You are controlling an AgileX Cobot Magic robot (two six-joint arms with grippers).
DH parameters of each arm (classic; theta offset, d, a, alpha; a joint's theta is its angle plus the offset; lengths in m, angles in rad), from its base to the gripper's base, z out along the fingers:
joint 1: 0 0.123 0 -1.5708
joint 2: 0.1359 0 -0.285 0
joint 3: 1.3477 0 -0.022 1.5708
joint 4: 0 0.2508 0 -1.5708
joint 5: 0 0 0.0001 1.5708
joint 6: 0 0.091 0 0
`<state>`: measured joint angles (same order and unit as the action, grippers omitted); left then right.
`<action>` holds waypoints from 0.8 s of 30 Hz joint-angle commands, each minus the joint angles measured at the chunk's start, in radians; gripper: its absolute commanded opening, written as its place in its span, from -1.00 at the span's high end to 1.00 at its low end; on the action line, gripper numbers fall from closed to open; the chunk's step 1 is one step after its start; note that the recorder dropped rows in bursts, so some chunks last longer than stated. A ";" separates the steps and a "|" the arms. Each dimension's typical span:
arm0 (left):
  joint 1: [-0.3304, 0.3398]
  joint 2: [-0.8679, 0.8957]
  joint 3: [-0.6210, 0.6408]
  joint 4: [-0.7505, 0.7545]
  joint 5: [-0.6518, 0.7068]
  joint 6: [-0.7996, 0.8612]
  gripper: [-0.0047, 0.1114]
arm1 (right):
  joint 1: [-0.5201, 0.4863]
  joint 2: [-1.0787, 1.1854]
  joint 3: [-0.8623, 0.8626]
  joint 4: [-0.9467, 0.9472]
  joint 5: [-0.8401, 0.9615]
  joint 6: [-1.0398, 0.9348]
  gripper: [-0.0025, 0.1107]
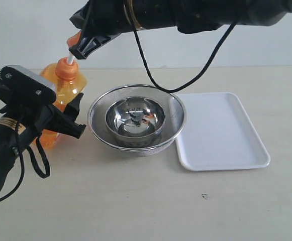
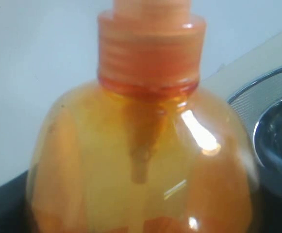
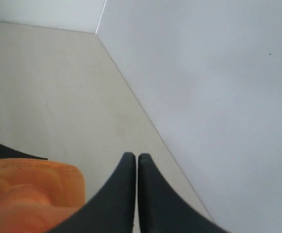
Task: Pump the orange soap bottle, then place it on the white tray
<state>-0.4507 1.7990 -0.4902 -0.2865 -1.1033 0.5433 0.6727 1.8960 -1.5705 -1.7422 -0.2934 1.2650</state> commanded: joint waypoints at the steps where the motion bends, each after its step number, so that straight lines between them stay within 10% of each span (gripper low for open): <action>1: 0.001 0.013 0.008 -0.018 0.058 -0.035 0.84 | -0.006 0.002 0.026 -0.002 -0.021 -0.001 0.94; 24: 0.001 0.013 0.008 -0.015 0.037 0.033 0.84 | -0.123 -0.275 0.208 -0.002 -0.021 0.271 0.94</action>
<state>-0.4507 1.7990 -0.4902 -0.2882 -1.1033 0.5657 0.5873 1.6934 -1.4015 -1.7460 -0.2836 1.4578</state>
